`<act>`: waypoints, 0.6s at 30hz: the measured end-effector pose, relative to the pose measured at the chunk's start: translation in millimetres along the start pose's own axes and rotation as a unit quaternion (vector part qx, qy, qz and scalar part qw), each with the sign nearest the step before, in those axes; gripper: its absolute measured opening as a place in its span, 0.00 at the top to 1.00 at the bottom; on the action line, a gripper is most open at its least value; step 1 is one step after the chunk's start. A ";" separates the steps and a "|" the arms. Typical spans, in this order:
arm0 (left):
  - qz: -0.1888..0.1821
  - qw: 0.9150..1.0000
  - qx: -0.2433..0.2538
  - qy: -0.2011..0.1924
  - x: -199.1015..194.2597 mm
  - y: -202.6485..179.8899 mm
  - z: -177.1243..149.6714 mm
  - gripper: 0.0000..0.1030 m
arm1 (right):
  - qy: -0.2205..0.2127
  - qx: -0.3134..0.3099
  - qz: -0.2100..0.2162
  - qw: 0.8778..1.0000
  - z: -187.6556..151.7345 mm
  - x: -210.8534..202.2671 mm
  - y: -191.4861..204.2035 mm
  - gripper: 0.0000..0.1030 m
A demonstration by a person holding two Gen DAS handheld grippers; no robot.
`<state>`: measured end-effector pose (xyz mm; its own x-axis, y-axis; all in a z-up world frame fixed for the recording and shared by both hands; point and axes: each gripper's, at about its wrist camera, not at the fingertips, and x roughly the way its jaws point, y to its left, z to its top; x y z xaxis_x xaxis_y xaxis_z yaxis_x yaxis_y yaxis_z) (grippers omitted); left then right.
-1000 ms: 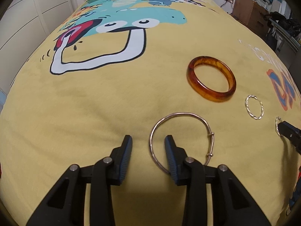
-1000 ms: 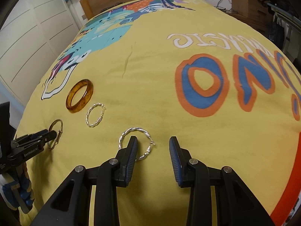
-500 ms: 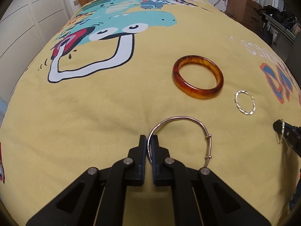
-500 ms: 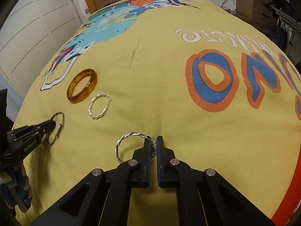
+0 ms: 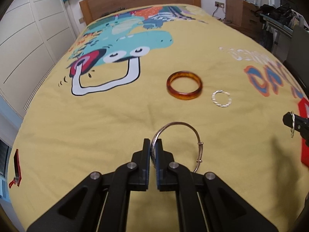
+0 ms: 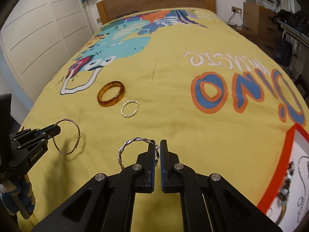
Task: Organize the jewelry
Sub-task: 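Carry the silver bangle and twisted hoop earring into the red box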
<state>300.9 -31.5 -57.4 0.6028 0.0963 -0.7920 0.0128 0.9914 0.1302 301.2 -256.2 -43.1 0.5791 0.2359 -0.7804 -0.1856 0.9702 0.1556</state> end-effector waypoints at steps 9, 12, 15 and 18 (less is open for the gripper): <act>-0.026 0.999 0.015 -0.026 -57.6 -14.1 -20.3 0.96 | -0.021 0.000 0.000 1.000 -16.9 -47.8 2.3 0.96; -0.035 0.999 0.018 -0.033 -73.8 -18.6 -25.2 0.96 | -0.028 0.001 -0.001 1.000 -22.3 -62.5 1.5 0.96; -0.041 0.998 0.026 -0.041 -89.9 -26.9 -30.6 0.96 | -0.036 0.000 0.000 0.999 -29.1 -78.7 1.3 0.96; -0.048 0.997 0.035 -0.046 -103.5 -36.9 -34.9 0.96 | -0.043 0.001 -0.001 0.999 -35.0 -92.0 -1.5 0.95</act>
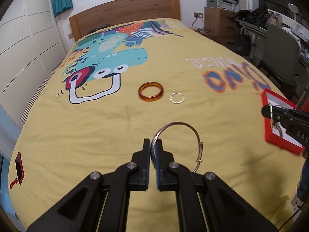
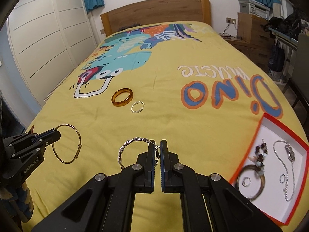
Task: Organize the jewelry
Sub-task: 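Carry the silver bangle and twisted hoop earring into the red box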
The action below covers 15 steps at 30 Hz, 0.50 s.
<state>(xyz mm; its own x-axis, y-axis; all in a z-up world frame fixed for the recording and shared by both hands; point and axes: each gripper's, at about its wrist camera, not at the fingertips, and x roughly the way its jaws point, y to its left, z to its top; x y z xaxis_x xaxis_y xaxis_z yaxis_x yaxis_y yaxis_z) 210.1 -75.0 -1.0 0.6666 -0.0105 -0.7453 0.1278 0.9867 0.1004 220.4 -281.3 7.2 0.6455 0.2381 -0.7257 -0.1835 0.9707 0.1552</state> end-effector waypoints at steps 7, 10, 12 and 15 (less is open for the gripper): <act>-0.014 1.000 0.022 -0.011 -21.2 -28.5 -1.0 0.96 | -0.015 0.013 -0.009 1.000 -12.3 -32.3 -20.8 0.95; -0.018 0.999 0.029 -0.016 -27.6 -39.9 0.2 0.96 | -0.019 0.017 -0.014 1.000 -16.6 -43.2 -31.0 0.95; -0.022 0.999 0.033 -0.017 -30.7 -48.1 0.6 0.96 | -0.022 0.021 -0.018 0.999 -19.0 -51.1 -39.0 0.96; -0.025 0.999 0.040 -0.017 -34.5 -57.3 0.2 0.96 | -0.026 0.026 -0.023 0.999 -23.2 -60.9 -49.5 0.95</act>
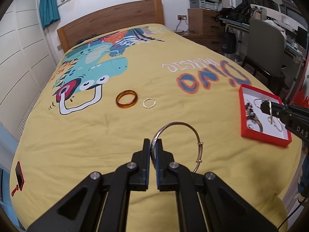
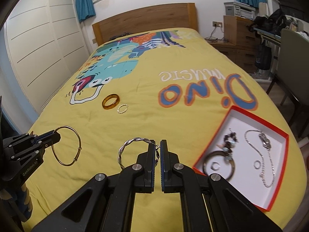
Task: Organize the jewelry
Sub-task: 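Carry the silver bangle and twisted hoop earring into the red box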
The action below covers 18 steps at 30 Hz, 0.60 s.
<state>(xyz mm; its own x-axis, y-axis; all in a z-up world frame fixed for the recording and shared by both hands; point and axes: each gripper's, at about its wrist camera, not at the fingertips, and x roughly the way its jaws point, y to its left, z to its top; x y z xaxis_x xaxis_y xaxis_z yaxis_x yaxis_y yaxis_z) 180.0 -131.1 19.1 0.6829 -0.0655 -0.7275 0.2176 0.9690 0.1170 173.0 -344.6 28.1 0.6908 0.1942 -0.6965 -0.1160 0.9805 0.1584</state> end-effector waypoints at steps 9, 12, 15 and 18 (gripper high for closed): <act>-0.005 1.000 0.018 -0.001 -6.0 -29.3 2.5 0.96 | -0.012 0.016 -0.007 1.000 -7.2 -22.1 -26.7 0.95; -0.008 1.000 0.023 0.001 -4.6 -38.5 4.2 0.96 | -0.016 0.022 -0.011 1.000 -9.9 -27.9 -37.5 0.95; -0.013 0.999 0.029 0.004 -1.9 -50.3 5.9 0.96 | -0.018 0.027 -0.015 0.999 -11.5 -32.4 -48.6 0.96; -0.020 0.999 0.032 0.009 3.3 -62.5 8.2 0.96 | -0.019 0.032 -0.022 0.999 -12.3 -36.5 -63.3 0.95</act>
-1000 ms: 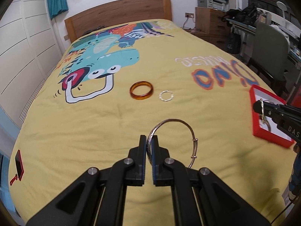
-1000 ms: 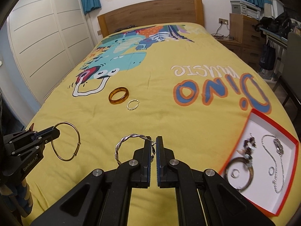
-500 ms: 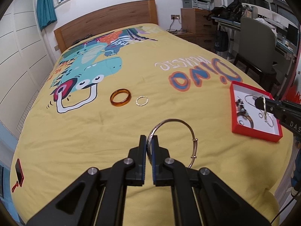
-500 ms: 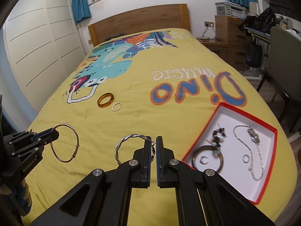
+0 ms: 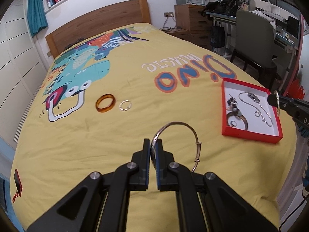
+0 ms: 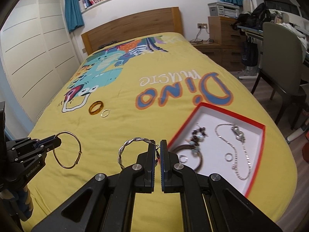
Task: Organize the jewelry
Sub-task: 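Carry the silver bangle and twisted hoop earring into the red box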
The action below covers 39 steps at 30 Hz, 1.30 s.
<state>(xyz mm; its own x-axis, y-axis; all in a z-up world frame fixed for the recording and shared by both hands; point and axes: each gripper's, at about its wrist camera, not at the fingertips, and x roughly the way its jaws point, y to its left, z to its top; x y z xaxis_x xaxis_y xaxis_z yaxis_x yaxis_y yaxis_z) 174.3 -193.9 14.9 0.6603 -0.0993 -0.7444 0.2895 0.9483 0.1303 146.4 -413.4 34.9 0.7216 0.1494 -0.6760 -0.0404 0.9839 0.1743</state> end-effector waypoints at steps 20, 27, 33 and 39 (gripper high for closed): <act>-0.089 0.996 0.028 0.013 54.8 -102.1 54.5 0.96 | 0.015 0.042 -0.053 0.998 -6.1 18.7 -109.0 0.95; -0.113 0.992 0.045 0.028 79.3 -151.3 62.8 0.96 | 0.028 0.047 -0.061 0.997 -8.8 34.2 -129.7 0.95; -0.127 0.989 0.055 0.052 107.7 -180.9 58.9 0.95 | 0.052 0.032 -0.070 0.996 -11.1 54.6 -141.4 0.95; -0.119 0.989 0.062 0.063 125.0 -192.5 53.9 0.95 | 0.067 0.020 -0.078 0.994 -6.8 75.2 -151.6 0.95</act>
<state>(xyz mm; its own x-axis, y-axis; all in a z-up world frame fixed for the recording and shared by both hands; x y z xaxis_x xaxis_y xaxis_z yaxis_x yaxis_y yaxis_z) 238.4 -405.1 -67.9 0.4736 -0.2690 -0.8387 0.5144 0.8574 0.0155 202.0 -550.6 -47.2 0.6177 0.0092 -0.7863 0.0945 0.9918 0.0859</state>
